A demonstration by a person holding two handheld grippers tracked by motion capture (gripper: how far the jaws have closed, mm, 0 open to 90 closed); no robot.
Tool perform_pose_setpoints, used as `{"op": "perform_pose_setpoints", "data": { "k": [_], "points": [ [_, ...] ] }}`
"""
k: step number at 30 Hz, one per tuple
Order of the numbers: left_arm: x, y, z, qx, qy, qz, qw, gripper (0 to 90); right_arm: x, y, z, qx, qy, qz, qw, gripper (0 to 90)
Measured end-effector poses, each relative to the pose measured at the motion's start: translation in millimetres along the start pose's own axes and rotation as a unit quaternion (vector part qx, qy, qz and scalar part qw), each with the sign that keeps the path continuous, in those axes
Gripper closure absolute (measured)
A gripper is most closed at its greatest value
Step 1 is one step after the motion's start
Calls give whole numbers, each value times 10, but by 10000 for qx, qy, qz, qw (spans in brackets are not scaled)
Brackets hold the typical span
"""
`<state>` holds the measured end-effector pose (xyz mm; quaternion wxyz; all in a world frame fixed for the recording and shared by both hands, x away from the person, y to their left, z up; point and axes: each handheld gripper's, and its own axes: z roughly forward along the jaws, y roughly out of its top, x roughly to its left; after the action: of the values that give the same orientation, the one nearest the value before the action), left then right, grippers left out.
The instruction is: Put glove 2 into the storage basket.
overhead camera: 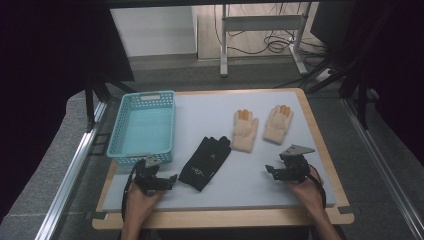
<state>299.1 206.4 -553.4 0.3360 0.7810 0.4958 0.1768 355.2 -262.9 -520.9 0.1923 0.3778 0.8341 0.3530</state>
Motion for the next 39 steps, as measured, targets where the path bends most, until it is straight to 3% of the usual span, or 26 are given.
{"op": "perform_pose_setpoints", "data": {
  "k": [5, 6, 20, 23, 27, 35, 39],
  "points": [
    [0, 0, -1, 0, 2, 1, 10000, 44, -39, -64, 34, 95, -60, -1, 9999, 218],
    [1, 0, -1, -1, 0, -3, 10000, 45, -59, -81, 36, 23, 0, 105, 9999, 214],
    [1, -3, -14, -19, -2, 12, 10000, 55, -49, -90, 45, 18, -30, 63, 10000, 201],
    [-7, -19, -44, -34, -123, 92, 9999, 57, -48, -91, 45, 18, -36, 62, 10000, 201],
    [-7, -33, -89, -9, -80, 113, 9999, 51, -47, -91, 45, 19, -40, 61, 10000, 199],
    [-57, 38, -288, -299, -524, -12, 9982, 40, -47, -92, 45, 18, -42, 58, 10000, 199],
    [-199, 159, -281, -249, -644, 167, 9975, 42, -47, -92, 45, 18, -42, 56, 10000, 199]
  ]
}}
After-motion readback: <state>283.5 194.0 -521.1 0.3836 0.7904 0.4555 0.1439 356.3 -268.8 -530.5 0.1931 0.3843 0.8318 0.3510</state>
